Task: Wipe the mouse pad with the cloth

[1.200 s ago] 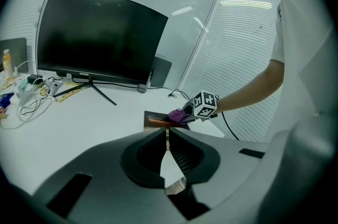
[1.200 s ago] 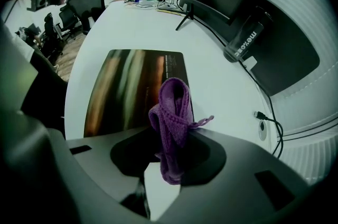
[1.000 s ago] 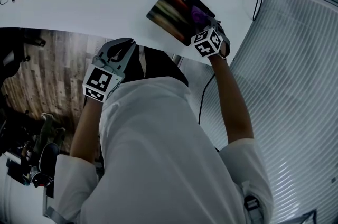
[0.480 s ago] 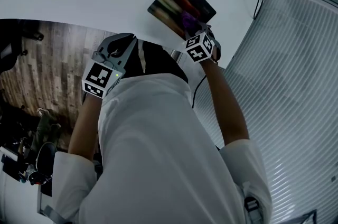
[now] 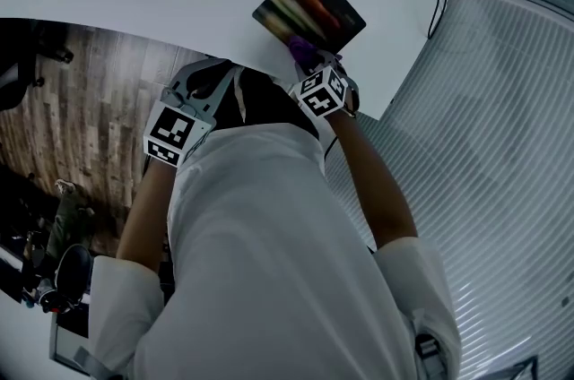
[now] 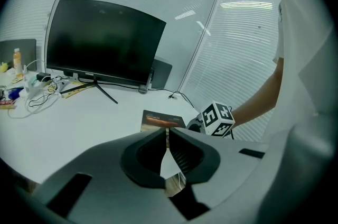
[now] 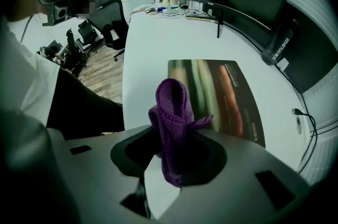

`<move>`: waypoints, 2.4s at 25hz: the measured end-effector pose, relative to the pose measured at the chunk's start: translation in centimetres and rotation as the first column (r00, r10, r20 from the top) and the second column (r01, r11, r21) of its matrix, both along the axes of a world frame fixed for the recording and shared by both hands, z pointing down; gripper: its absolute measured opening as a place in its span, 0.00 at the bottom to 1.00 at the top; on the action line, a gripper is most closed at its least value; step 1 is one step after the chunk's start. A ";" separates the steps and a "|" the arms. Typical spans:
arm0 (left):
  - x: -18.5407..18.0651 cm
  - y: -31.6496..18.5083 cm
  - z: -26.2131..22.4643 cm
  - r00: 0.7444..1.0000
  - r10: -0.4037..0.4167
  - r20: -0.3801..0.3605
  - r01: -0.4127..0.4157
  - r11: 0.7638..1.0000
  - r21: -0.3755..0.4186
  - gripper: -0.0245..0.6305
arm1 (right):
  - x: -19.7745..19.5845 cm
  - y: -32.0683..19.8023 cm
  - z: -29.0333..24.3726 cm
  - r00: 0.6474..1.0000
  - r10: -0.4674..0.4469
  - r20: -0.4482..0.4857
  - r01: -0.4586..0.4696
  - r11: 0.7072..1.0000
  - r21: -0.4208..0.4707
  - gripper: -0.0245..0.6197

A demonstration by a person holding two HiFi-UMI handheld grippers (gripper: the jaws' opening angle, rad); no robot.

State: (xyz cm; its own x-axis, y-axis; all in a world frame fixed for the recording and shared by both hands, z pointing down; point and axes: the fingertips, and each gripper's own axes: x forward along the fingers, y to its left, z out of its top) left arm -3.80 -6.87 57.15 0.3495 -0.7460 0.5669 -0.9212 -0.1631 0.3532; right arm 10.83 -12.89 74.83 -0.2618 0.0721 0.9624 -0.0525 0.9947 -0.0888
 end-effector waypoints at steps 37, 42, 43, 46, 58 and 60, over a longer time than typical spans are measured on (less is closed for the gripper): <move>-4.0 -1.9 -0.8 0.998 -0.058 -0.016 0.058 0.998 -0.004 0.08 | -4.6 -12.4 0.7 0.991 0.071 -0.115 -0.108 0.927 -0.360 0.26; -4.5 -1.7 -0.5 0.998 -0.052 -0.019 0.052 0.999 -0.010 0.08 | -4.0 -15.1 0.9 0.985 0.098 -0.140 -0.139 0.936 -0.325 0.27; -4.7 -1.7 -0.5 0.999 -0.051 -0.020 0.051 0.999 -0.009 0.08 | -3.9 -15.7 0.9 0.984 0.106 -0.144 -0.147 0.939 -0.311 0.27; -5.1 -1.6 -0.5 0.998 -0.050 -0.023 0.050 0.999 -0.006 0.08 | -3.6 -17.7 0.7 0.979 0.127 -0.161 -0.166 0.953 -0.255 0.27; -8.0 -1.9 -1.1 0.999 -0.026 -0.022 0.027 0.999 0.029 0.08 | -7.3 -19.6 -0.9 0.982 0.125 -0.143 -0.135 0.989 -0.064 0.27; -8.6 -1.6 -1.0 1.000 -0.018 -0.019 0.018 1.000 0.024 0.08 | -8.6 -19.7 -0.9 0.982 0.142 -0.122 -0.146 0.989 -0.026 0.27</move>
